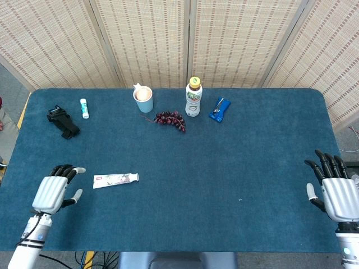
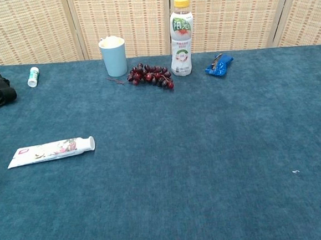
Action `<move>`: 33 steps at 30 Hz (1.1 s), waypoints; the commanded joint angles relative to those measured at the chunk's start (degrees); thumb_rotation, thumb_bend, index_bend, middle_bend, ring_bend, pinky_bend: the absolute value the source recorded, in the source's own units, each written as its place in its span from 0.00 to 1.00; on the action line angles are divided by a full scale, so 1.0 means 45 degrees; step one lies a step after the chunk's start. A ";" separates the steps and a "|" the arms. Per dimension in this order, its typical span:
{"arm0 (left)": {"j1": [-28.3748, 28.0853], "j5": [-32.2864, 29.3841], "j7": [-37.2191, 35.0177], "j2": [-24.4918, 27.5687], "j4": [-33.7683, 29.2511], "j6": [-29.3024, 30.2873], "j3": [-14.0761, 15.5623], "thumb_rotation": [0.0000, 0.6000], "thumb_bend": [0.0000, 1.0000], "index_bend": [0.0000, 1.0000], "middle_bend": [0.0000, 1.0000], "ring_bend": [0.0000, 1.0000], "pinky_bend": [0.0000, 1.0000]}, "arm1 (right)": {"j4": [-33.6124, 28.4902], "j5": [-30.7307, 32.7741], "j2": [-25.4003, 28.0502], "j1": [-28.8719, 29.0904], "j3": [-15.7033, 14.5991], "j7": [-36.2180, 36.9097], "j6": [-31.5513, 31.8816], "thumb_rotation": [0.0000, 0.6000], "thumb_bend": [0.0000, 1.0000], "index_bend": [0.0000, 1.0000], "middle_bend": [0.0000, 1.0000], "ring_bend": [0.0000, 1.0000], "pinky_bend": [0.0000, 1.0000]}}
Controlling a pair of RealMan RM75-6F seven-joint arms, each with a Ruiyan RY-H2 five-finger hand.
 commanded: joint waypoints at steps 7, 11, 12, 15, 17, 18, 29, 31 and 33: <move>-0.2258 -0.1926 0.1667 -0.1235 0.1472 -0.3099 -0.0617 1.00 0.26 0.25 0.29 0.16 0.13 | 0.0098 0.0100 0.0035 -0.0168 0.0006 0.0155 0.0131 1.00 0.41 0.23 0.06 0.00 0.00; -0.2742 -0.3021 0.2273 -0.1983 0.2190 -0.3561 -0.0818 1.00 0.26 0.24 0.28 0.16 0.13 | 0.0187 0.0159 0.0061 -0.0177 0.0024 0.0298 0.0067 1.00 0.41 0.23 0.06 0.00 0.00; -0.2825 -0.3302 0.2408 -0.2115 0.2300 -0.3654 -0.0846 1.00 0.26 0.24 0.28 0.16 0.13 | 0.0209 0.0156 0.0066 -0.0177 0.0031 0.0332 0.0061 1.00 0.41 0.23 0.06 0.00 0.00; -0.3005 -0.4070 0.2566 -0.2511 0.2486 -0.3830 -0.0930 0.97 0.26 0.25 0.27 0.16 0.13 | 0.0258 0.0157 0.0093 -0.0171 0.0035 0.0490 -0.0005 1.00 0.41 0.23 0.06 0.00 0.00; -0.3088 -0.4392 0.2581 -0.2695 0.2566 -0.3874 -0.0945 0.92 0.26 0.25 0.27 0.16 0.13 | 0.0294 0.0153 0.0126 -0.0166 0.0031 0.0554 -0.0050 1.00 0.41 0.23 0.06 0.00 0.00; -0.3129 -0.4498 0.2654 -0.2763 0.2614 -0.3876 -0.0928 0.91 0.26 0.26 0.27 0.16 0.14 | 0.0303 0.0147 0.0140 -0.0167 0.0029 0.0592 -0.0064 1.00 0.41 0.23 0.06 0.00 0.00; -0.3519 -0.5385 0.3234 -0.3403 0.2841 -0.3907 -0.0631 0.85 0.26 0.30 0.27 0.16 0.13 | 0.0396 0.0097 0.0251 -0.0273 -0.0018 0.0905 -0.0061 1.00 0.41 0.23 0.06 0.00 0.00; -0.3540 -0.5381 0.3304 -0.3435 0.2770 -0.3865 -0.0513 0.85 0.25 0.30 0.27 0.16 0.13 | 0.0399 0.0086 0.0284 -0.0296 -0.0029 0.0953 -0.0058 1.00 0.41 0.23 0.06 0.00 0.00; -0.3544 -0.5329 0.3296 -0.3452 0.2674 -0.3806 -0.0423 0.84 0.26 0.31 0.27 0.16 0.13 | 0.0400 0.0063 0.0310 -0.0313 -0.0045 0.1014 -0.0067 1.00 0.41 0.23 0.06 0.00 0.00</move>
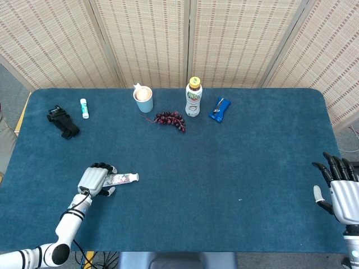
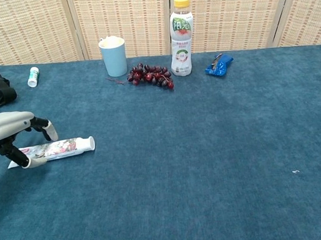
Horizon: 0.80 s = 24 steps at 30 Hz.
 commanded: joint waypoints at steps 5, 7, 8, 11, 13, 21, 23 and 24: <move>-0.0035 0.0257 0.0031 -0.0036 -0.0286 0.0158 0.0295 0.83 0.26 0.32 0.27 0.16 0.13 | -0.0012 -0.0047 0.0059 -0.0035 -0.0033 0.0095 -0.0028 1.00 0.41 0.23 0.06 0.00 0.00; -0.0072 0.0281 0.0041 -0.0032 -0.0388 0.0142 0.0359 0.85 0.26 0.32 0.27 0.16 0.13 | -0.0021 -0.0057 0.0077 -0.0051 -0.0030 0.0099 -0.0009 1.00 0.41 0.23 0.06 0.00 0.00; -0.0089 0.0331 0.0031 -0.0057 -0.0412 0.0165 0.0384 0.85 0.26 0.32 0.27 0.16 0.13 | -0.0035 -0.0063 0.0091 -0.0062 -0.0036 0.0114 -0.0007 1.00 0.41 0.23 0.06 0.00 0.00; -0.0157 0.0403 0.0032 -0.0172 -0.0388 0.0177 0.0433 0.84 0.26 0.32 0.27 0.16 0.13 | -0.0063 -0.0074 0.0124 -0.0087 -0.0047 0.0133 0.0003 1.00 0.41 0.23 0.06 0.00 0.00; -0.0224 0.0434 0.0026 -0.0296 -0.0295 0.0182 0.0416 0.84 0.26 0.32 0.26 0.16 0.13 | -0.0078 -0.0088 0.0129 -0.0099 -0.0049 0.0150 0.0012 1.00 0.41 0.23 0.06 0.00 0.00; -0.0401 0.0490 -0.0039 -0.0691 0.0158 0.0204 0.0372 0.95 0.26 0.36 0.27 0.16 0.13 | -0.0126 -0.0175 0.0171 -0.0157 -0.0104 0.0226 0.0028 1.00 0.41 0.23 0.06 0.00 0.00; -0.0377 0.0455 -0.0053 -0.0705 0.0297 0.0239 0.0417 0.98 0.26 0.37 0.28 0.16 0.13 | -0.0143 -0.0184 0.0215 -0.0217 -0.0114 0.0258 0.0105 1.00 0.41 0.23 0.06 0.00 0.00; -0.0358 0.0437 -0.0086 -0.0689 0.0316 0.0261 0.0428 0.99 0.26 0.37 0.28 0.16 0.13 | -0.0147 -0.0193 0.0225 -0.0238 -0.0113 0.0271 0.0138 1.00 0.41 0.23 0.06 0.00 0.00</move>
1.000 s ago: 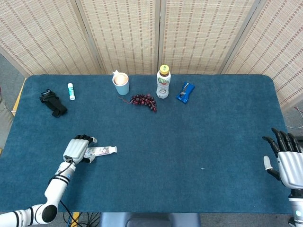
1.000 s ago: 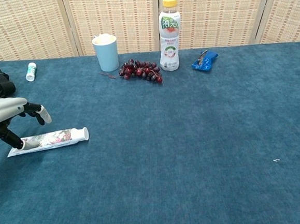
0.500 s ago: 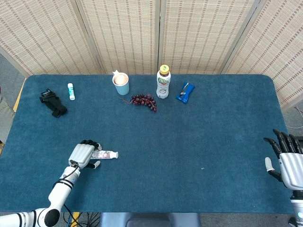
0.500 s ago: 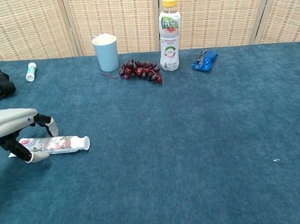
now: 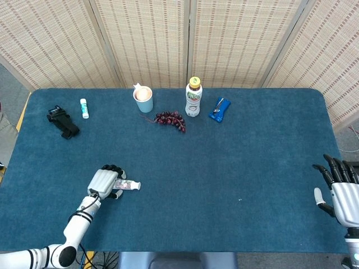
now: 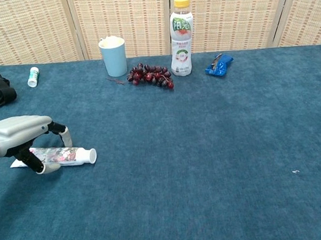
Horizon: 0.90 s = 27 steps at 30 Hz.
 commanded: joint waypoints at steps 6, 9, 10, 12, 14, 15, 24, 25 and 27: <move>0.0115 0.0004 -0.0274 0.0018 0.0160 0.0150 0.0073 1.00 0.26 0.41 0.33 0.18 0.13 | -0.0030 -0.0037 0.0018 -0.0076 0.0007 -0.0053 0.0110 1.00 0.41 0.23 0.06 0.00 0.00; 0.0163 0.0130 -0.0629 -0.0119 0.0380 0.0209 0.0015 1.00 0.26 0.44 0.38 0.21 0.13 | -0.0084 -0.0084 0.0027 -0.0098 0.0013 -0.0099 0.0167 1.00 0.41 0.23 0.06 0.00 0.00; 0.0194 0.0235 -0.0824 -0.0188 0.0483 0.0250 -0.0008 1.00 0.26 0.45 0.40 0.23 0.13 | -0.0103 -0.0106 0.0033 -0.0109 0.0011 -0.0123 0.0192 1.00 0.41 0.23 0.06 0.00 0.00; 0.0267 0.0614 -0.1349 -0.0349 0.0793 0.0340 -0.0024 1.00 0.26 0.47 0.47 0.29 0.15 | -0.0153 -0.0155 0.0049 -0.0130 0.0007 -0.0172 0.0237 1.00 0.41 0.23 0.06 0.00 0.00; 0.0330 0.1015 -0.1812 -0.0461 0.1096 0.0427 -0.0003 1.00 0.26 0.49 0.52 0.33 0.17 | -0.0189 -0.0201 0.0066 -0.0138 -0.0002 -0.0213 0.0255 1.00 0.41 0.23 0.06 0.00 0.00; 0.0368 0.1279 -0.2066 -0.0533 0.1323 0.0498 0.0028 1.00 0.26 0.49 0.55 0.36 0.18 | -0.0213 -0.0237 0.0075 -0.0138 -0.0005 -0.0255 0.0265 1.00 0.41 0.23 0.06 0.00 0.00; 0.0391 0.2444 -0.3348 0.0057 0.1539 0.0354 0.0118 1.00 0.38 0.52 0.63 0.42 0.20 | -0.0537 -0.0984 0.0204 0.0233 0.0025 -0.0535 0.0001 1.00 0.41 0.23 0.06 0.00 0.00; 0.0350 0.2524 -0.3548 0.0250 0.1381 0.0235 0.0087 1.00 0.39 0.52 0.63 0.42 0.21 | -0.0604 -0.1093 0.0237 0.0333 0.0043 -0.0574 -0.0096 1.00 0.41 0.23 0.06 0.00 0.00; 0.0205 0.2710 -0.4074 0.0783 0.0920 -0.0085 -0.0042 1.00 0.39 0.53 0.63 0.42 0.21 | -0.0803 -0.1354 0.0346 0.0627 0.0087 -0.0732 -0.0427 1.00 0.41 0.23 0.06 0.00 0.00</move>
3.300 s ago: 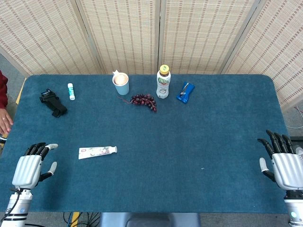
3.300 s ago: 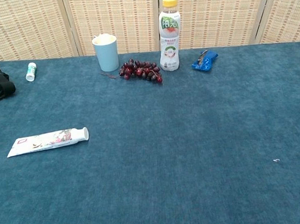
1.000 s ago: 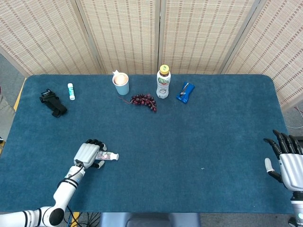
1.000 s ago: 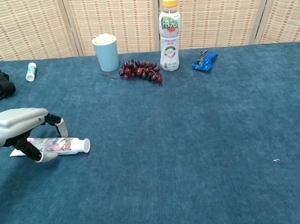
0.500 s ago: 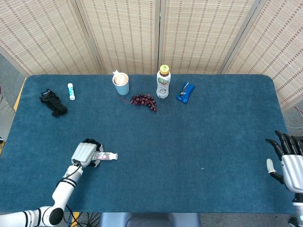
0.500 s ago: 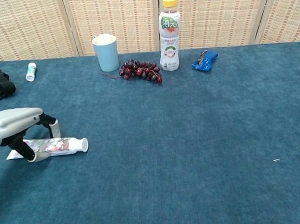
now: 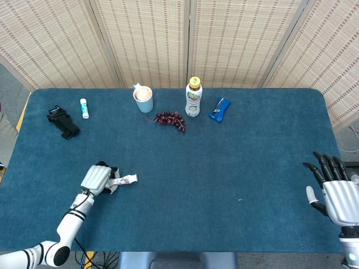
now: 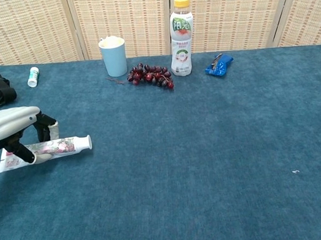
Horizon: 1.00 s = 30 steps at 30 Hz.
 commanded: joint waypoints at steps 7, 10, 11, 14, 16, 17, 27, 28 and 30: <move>-0.0998 0.0696 -0.2362 0.2661 -0.2430 -0.1822 -0.0852 1.00 0.42 0.53 0.63 0.42 0.21 | -0.1125 -0.1019 0.0197 0.1763 0.0404 -0.1090 -0.2002 1.00 0.42 0.23 0.06 0.00 0.00; -0.1466 0.0626 -0.3041 0.3397 -0.3075 -0.2554 -0.1274 1.00 0.42 0.53 0.63 0.42 0.21 | -0.1494 -0.1104 -0.0067 0.2508 0.0653 -0.1474 -0.2818 1.00 0.42 0.23 0.06 0.00 0.00; -0.1603 0.0574 -0.3258 0.3572 -0.3225 -0.2773 -0.1399 1.00 0.42 0.53 0.63 0.42 0.21 | -0.1590 -0.1096 -0.0180 0.2744 0.0736 -0.1549 -0.3074 1.00 0.44 0.23 0.06 0.00 0.00; -0.2062 0.0395 -0.3870 0.4009 -0.3537 -0.3468 -0.1766 1.00 0.42 0.53 0.63 0.42 0.21 | -0.1805 -0.0928 -0.0692 0.3535 0.1026 -0.1904 -0.3917 1.00 0.47 0.23 0.06 0.00 0.00; -0.2351 0.0235 -0.4098 0.4168 -0.3615 -0.3831 -0.1952 1.00 0.42 0.53 0.63 0.42 0.21 | -0.1900 -0.0640 -0.1135 0.4087 0.1207 -0.2155 -0.4544 1.00 0.47 0.23 0.06 0.00 0.00; -0.2471 0.0122 -0.4161 0.4205 -0.3631 -0.3992 -0.2005 1.00 0.43 0.53 0.63 0.42 0.21 | -0.1913 -0.0480 -0.1323 0.4329 0.1288 -0.2245 -0.4821 1.00 0.47 0.23 0.06 0.00 0.00; -0.3901 -0.1627 -0.4125 0.4070 -0.3536 -0.5463 -0.2317 1.00 0.43 0.53 0.64 0.42 0.21 | -0.1145 0.1362 -0.3584 0.6613 0.1981 -0.3079 -0.6867 1.00 0.46 0.23 0.06 0.00 0.00; -0.4013 -0.1795 -0.4094 0.4084 -0.3540 -0.5526 -0.2344 1.00 0.43 0.53 0.64 0.42 0.21 | -0.1025 0.1491 -0.3783 0.6765 0.2035 -0.3220 -0.6915 1.00 0.46 0.23 0.06 0.00 0.00; -0.4269 -0.2144 -0.3920 0.4114 -0.3550 -0.5601 -0.2363 1.00 0.43 0.53 0.64 0.42 0.21 | -0.0792 0.1813 -0.4214 0.7094 0.2113 -0.3540 -0.7036 1.00 0.46 0.23 0.06 0.00 0.00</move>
